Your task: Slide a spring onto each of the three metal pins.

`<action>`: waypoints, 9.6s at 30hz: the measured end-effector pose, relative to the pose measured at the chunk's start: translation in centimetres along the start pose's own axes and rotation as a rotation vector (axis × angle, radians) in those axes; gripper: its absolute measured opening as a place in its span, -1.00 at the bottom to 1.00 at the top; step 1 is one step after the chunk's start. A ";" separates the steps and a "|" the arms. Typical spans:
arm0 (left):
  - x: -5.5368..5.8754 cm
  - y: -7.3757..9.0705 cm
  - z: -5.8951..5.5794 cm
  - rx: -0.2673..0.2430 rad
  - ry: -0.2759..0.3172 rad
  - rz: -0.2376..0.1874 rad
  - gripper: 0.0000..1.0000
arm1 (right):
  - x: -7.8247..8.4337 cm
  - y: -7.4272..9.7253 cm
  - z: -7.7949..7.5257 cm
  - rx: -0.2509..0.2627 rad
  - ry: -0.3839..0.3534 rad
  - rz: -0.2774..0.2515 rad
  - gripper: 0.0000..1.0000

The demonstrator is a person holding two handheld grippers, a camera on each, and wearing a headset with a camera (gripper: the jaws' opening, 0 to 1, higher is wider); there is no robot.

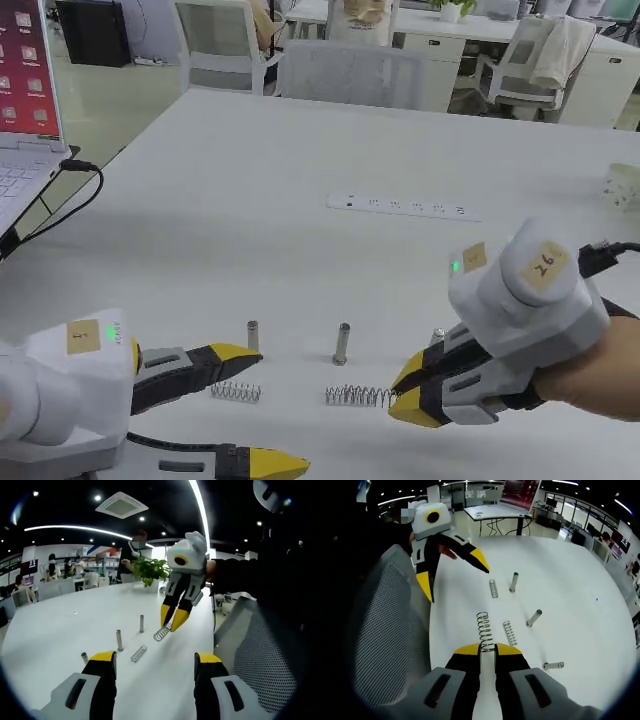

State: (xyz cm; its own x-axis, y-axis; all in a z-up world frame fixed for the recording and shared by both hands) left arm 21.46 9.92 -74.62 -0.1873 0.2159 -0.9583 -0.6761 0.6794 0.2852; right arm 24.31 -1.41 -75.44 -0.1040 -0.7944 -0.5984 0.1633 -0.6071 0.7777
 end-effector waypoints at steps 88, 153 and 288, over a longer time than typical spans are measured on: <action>1.0 -2.4 -3.1 0.164 -0.259 0.042 -0.97 | -4.3 -0.5 3.4 -0.126 0.093 0.027 -0.84; 0.6 -2.4 -2.1 0.121 -0.103 0.028 -0.67 | -4.0 -0.5 1.9 -0.124 0.072 0.071 -0.83; 2.8 2.3 4.0 -0.231 0.100 -0.036 0.85 | 4.8 2.6 -11.0 0.029 -0.074 0.459 -0.82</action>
State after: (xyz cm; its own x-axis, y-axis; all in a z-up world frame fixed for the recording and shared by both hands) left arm 22.21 14.94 -76.60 -0.2216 0.1164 -0.9682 -0.8263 0.5048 0.2498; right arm 35.01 -6.66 -78.40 -0.0977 -0.9794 -0.1767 0.1818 -0.1921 0.9644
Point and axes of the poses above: the centre of the closed fingertips' face, and the gripper's own axes: y roughly backward along the fingers, z roughly to its left, x roughly out of its underside, the point moved 3 cm from there along y, roughly backward along the fingers, and after that the axes turned 14 degrees about -x, right-handed, at the moved point
